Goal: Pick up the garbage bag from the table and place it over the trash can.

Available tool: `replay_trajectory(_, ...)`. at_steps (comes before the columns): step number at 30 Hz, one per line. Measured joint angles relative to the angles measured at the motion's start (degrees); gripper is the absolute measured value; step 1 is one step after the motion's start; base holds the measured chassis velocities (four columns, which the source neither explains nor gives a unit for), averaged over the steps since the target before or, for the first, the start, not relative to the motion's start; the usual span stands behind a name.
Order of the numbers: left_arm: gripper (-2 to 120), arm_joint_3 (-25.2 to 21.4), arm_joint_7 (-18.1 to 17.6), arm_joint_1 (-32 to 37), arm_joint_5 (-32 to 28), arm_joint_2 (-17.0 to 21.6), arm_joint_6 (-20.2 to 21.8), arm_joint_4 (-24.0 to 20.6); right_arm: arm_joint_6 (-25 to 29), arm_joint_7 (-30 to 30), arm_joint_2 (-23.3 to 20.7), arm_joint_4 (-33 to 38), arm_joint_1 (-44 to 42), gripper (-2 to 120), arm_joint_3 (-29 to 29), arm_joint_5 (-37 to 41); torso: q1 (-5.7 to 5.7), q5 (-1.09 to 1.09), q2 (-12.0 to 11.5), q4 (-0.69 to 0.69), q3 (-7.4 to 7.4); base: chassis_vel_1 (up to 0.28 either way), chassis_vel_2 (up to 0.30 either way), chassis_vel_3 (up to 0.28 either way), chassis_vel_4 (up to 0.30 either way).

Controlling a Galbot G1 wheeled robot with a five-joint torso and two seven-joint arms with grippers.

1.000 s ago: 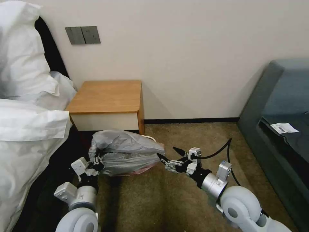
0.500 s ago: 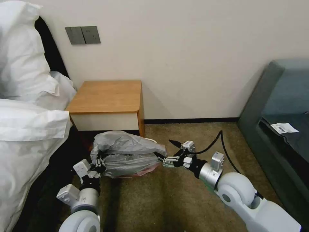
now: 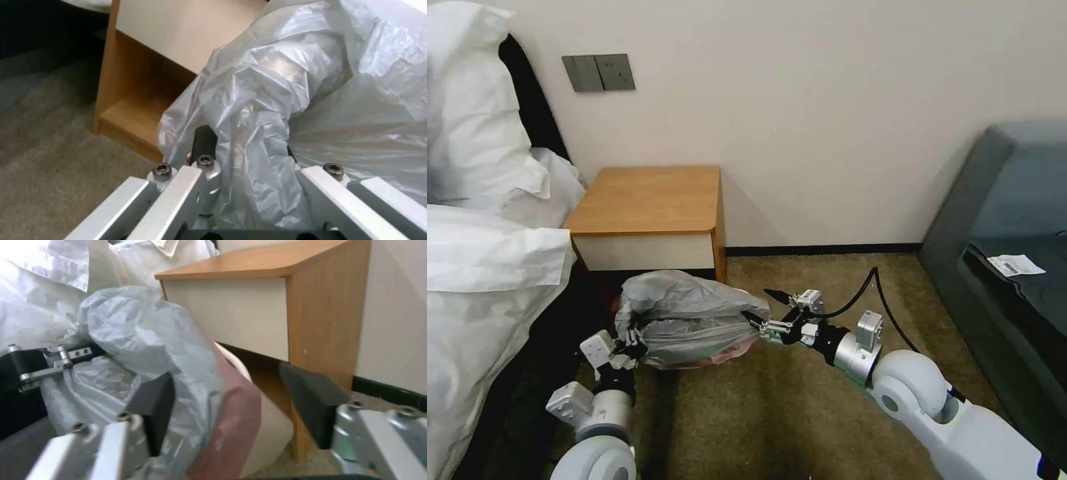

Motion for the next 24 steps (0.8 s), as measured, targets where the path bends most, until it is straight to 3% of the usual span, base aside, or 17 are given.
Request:
replay_trajectory(15, 9, -0.24, 0.0, 0.13, -0.05, 0.32, 0.0, -0.62, 0.53, 0.86, -0.3, 0.16, -0.32, 3, -0.58, -0.11, 0.0, 0.0, 0.0, 0.0, 0.0, 0.0, 0.0, 0.0, 0.0)
replay_trajectory(24, 9, -0.08, 0.2, 0.25, 0.14, 0.18, -0.34, -0.47, 1.01, 1.59, -0.04, -0.2, 0.77, 0, 0.03, -0.06, 0.0, 0.0, 0.0, 0.0, 0.0, 0.0, 0.0, 0.0, 0.0)
